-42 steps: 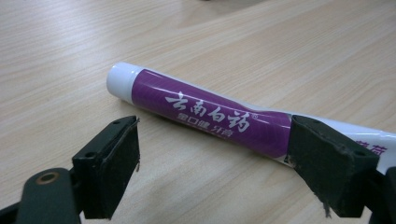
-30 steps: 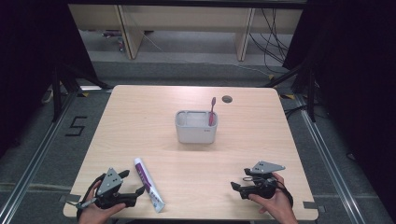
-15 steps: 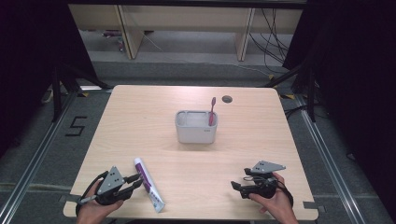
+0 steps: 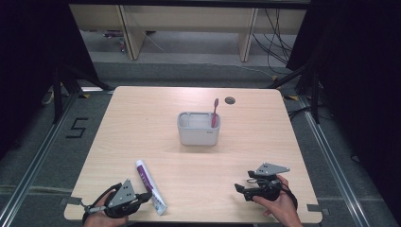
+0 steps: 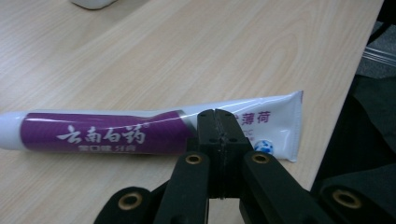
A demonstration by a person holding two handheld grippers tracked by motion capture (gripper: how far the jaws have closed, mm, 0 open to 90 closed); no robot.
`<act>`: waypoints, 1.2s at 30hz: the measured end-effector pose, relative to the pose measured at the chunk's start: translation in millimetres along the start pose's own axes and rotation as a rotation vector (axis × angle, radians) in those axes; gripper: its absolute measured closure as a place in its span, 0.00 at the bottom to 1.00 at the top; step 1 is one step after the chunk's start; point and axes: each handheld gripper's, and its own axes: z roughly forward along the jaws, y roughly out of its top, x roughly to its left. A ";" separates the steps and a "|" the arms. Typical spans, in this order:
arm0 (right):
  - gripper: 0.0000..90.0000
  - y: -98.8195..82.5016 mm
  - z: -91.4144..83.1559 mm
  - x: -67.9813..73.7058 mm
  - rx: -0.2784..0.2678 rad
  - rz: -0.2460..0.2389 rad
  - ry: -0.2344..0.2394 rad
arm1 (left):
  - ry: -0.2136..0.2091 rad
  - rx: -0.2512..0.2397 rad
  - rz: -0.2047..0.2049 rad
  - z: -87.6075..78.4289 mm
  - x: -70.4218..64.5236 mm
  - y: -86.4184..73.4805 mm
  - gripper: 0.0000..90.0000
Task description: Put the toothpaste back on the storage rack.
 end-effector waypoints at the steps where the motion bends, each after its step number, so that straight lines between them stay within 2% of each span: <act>1: 0.27 0.0 -0.3 0.6 -0.004 -0.003 -0.021 | -0.006 0.028 0.027 -0.2 0.0 0.4 1.00; 2: 0.27 0.3 -0.4 0.2 -0.003 -0.010 -0.011 | -0.009 0.025 0.029 2.7 -1.2 0.1 1.00; 3: 0.27 0.6 -0.8 -1.3 -0.015 -0.045 -0.026 | -0.007 0.028 0.034 4.1 -0.6 0.3 1.00; 4: 0.27 0.3 -0.7 -0.3 -0.011 -0.030 -0.018 | -0.014 0.032 0.024 5.3 -1.1 0.8 1.00; 6: 0.27 0.8 0.1 -2.5 -0.018 -0.049 -0.013 | -0.013 0.031 0.029 6.7 -0.3 1.3 1.00; 7: 0.27 1.0 -1.0 -1.0 -0.012 -0.022 -0.027 | -0.009 0.035 0.036 8.0 2.0 2.7 1.00; 10: 0.27 1.2 -1.7 -3.4 -0.018 -0.049 -0.038 | -0.012 0.040 0.031 11.3 3.1 3.7 1.00; 13: 0.27 1.6 -1.6 -4.9 -0.031 -0.053 -0.042 | -0.016 0.053 0.043 16.7 4.4 6.7 1.00; 14: 0.28 1.2 -1.6 -4.0 -0.024 -0.033 -0.034 | -0.019 0.054 0.041 19.1 4.5 8.3 1.00; 15: 0.28 1.2 -2.0 -5.1 -0.024 -0.045 -0.042 | -0.022 0.058 0.047 21.5 4.9 10.3 1.00; 20: 0.28 1.4 -2.7 -5.9 -0.022 -0.045 -0.033 | -0.028 0.060 0.054 35.1 5.8 21.5 1.00; 21: 0.28 0.9 -2.6 -4.0 -0.011 0.002 -0.019 | -0.026 0.066 0.065 38.4 6.3 24.4 1.00; 22: 0.28 0.9 -2.6 -4.0 -0.011 0.002 -0.019 | -0.024 0.066 0.068 40.5 6.0 25.8 1.00; 23: 0.28 1.6 -3.4 -5.9 -0.016 -0.035 -0.040 | -0.028 0.069 0.073 43.1 6.4 28.0 1.00; 24: 0.28 1.4 -3.4 -6.0 -0.022 -0.036 -0.042 | -0.030 0.073 0.077 45.8 7.1 29.9 1.00; 25: 0.28 0.9 -2.6 -5.5 -0.013 -0.012 -0.020 | -0.021 0.077 0.071 51.6 7.4 33.3 1.00; 26: 0.28 0.9 -2.6 -5.5 -0.013 -0.012 -0.020 | -0.021 0.077 0.071 51.6 7.4 33.3 1.00; 27: 0.28 1.5 -3.5 -7.4 -0.022 -0.041 -0.040 | -0.021 0.080 0.065 56.8 8.3 36.5 1.00; 32: 0.28 0.8 -2.5 -7.5 -0.016 -0.015 -0.006 | 0.006 0.097 0.053 64.1 11.1 44.1 1.00; 33: 0.28 1.5 -3.1 -9.8 -0.022 -0.050 -0.025 | 0.010 0.104 0.049 65.7 12.1 45.9 1.00; 34: 0.28 1.2 -3.8 -9.1 -0.026 -0.043 -0.044 | 0.016 0.106 0.045 67.7 13.3 47.6 1.00; 36: 0.28 0.6 -3.2 -7.8 -0.014 -0.014 -0.026 | 0.026 0.113 0.028 71.4 15.4 50.7 1.00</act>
